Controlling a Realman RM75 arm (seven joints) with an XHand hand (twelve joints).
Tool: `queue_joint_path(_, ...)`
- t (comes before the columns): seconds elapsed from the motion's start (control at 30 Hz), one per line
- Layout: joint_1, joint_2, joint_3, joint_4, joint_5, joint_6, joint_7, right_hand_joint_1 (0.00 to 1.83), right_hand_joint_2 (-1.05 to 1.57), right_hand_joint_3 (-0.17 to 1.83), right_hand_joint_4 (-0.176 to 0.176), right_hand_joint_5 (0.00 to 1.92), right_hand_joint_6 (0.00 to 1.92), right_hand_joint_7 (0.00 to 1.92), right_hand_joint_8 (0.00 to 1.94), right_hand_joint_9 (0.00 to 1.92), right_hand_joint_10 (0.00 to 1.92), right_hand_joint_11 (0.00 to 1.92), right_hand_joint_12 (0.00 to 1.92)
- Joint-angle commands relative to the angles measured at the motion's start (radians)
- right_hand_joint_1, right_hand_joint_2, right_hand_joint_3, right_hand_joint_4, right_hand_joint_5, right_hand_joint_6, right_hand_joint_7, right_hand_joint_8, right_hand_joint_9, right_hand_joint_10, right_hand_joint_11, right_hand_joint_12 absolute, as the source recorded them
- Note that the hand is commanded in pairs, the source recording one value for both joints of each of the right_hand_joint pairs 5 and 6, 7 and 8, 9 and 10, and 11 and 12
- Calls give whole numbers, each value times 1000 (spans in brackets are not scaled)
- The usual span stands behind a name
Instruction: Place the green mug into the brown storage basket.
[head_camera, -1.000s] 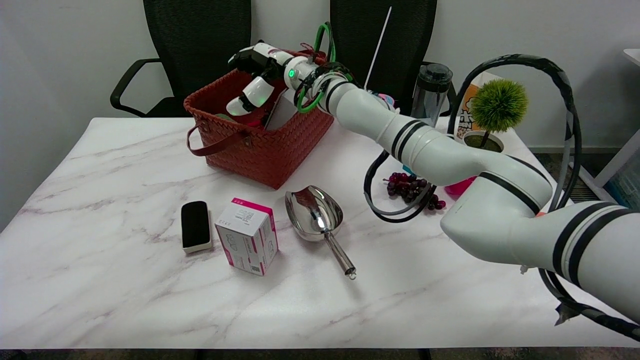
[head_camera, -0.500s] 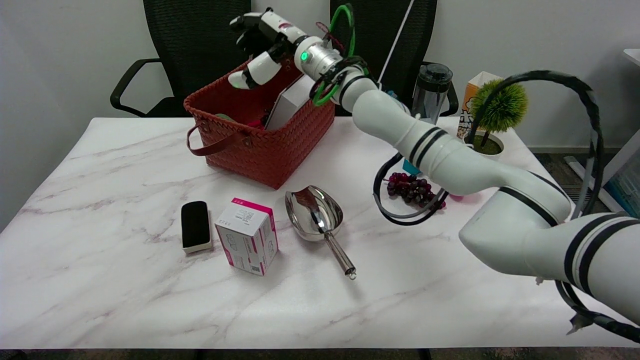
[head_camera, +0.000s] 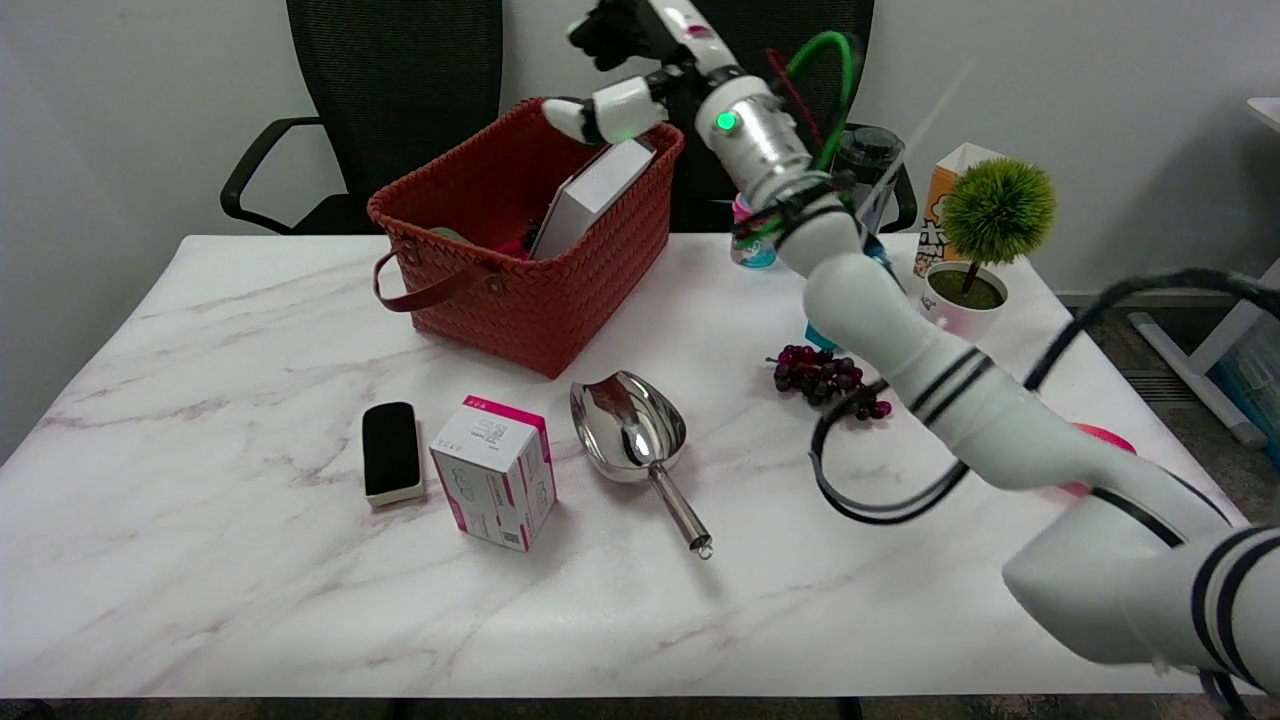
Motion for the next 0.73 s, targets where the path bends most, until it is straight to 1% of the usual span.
queue_joint_path(0.03, -575, 173, 315, 466, -2, 300, -29, 1207, 242, 892, 0, 411, 411, 715, 715, 659, 659, 691, 691)
queue_joint_path(0.17, -690, 187, 339, 499, -3, 381, -21, 1202, 211, 923, 0, 416, 416, 722, 722, 649, 649, 661, 661)
queue_joint_path(0.33, -799, 187, 321, 516, -29, 486, -6, 1199, 209, 927, 0, 417, 417, 755, 755, 652, 652, 645, 645)
queue_joint_path(0.43, -868, 184, 307, 529, -75, 536, 44, 1199, 214, 921, 0, 416, 416, 781, 781, 667, 667, 644, 644)
queue_joint_path(0.6, -991, 179, 314, 528, -173, 605, 189, 1198, 216, 917, 0, 421, 421, 795, 795, 684, 684, 654, 654)
queue_joint_path(0.73, -1015, 177, 308, 489, -167, 613, 267, 1189, 227, 932, 0, 481, 481, 791, 791, 702, 702, 668, 668)
